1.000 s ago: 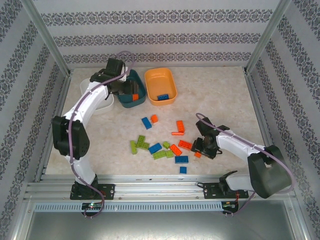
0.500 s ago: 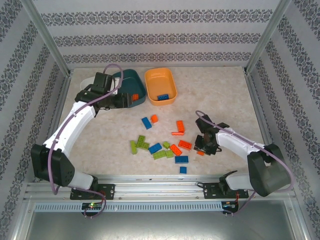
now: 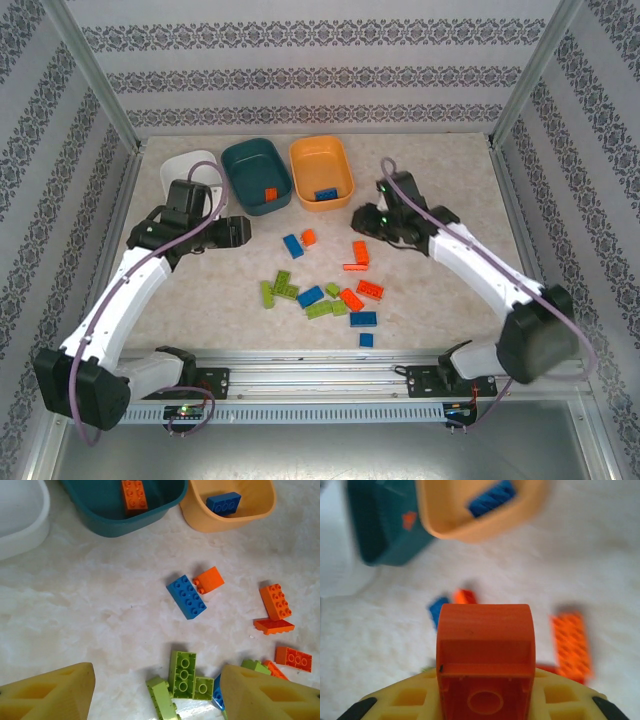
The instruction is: Sort the legos into containers by color
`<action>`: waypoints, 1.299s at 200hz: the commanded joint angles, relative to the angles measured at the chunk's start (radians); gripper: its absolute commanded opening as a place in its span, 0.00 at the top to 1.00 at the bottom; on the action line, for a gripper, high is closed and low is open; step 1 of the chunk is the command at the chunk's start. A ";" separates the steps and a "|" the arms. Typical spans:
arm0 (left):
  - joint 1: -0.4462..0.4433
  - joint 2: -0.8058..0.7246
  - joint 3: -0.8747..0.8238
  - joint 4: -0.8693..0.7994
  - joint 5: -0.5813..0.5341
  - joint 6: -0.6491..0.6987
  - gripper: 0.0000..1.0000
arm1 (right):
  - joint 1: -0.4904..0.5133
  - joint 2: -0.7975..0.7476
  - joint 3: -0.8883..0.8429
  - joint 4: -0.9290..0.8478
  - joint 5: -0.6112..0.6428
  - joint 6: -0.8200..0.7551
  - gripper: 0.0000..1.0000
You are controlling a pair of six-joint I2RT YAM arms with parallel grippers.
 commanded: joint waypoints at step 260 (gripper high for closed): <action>0.108 -0.248 -0.205 0.019 -0.085 0.047 0.30 | 0.142 0.734 0.930 -0.286 0.116 -0.091 0.31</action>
